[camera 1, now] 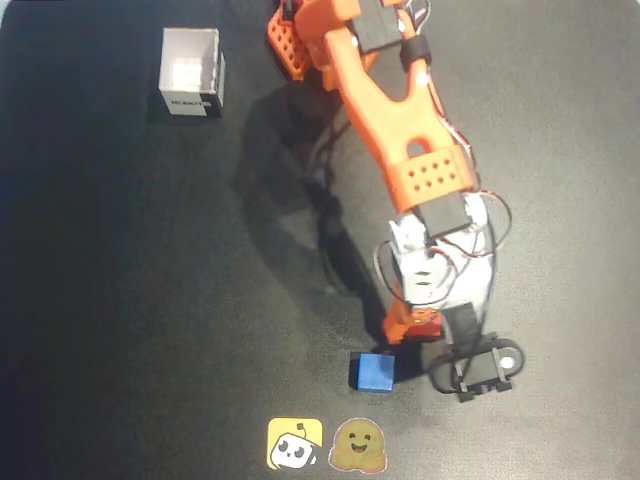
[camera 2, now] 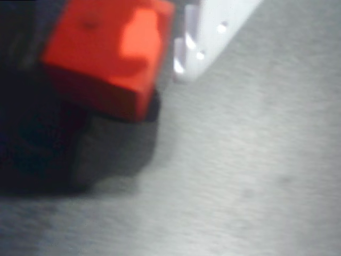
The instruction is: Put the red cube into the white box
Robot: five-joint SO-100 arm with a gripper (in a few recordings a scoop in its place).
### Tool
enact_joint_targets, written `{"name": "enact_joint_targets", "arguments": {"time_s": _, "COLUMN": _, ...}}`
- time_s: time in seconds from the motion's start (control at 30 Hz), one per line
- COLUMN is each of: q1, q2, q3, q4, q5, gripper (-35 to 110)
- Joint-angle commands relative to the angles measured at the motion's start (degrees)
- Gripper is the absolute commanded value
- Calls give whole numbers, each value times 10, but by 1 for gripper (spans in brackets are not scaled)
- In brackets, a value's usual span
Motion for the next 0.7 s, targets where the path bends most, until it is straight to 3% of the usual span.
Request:
{"name": "enact_joint_targets", "arguments": {"time_s": 0.0, "q1": -7, "q2": -6, "q3": -32, "q4": -6, "q5": 9, "gripper": 27}}
{"name": "enact_joint_targets", "arguments": {"time_s": 0.67, "q1": -2, "q2": -18, "q3": -4, "q4": 11, "q5": 8, "gripper": 24}}
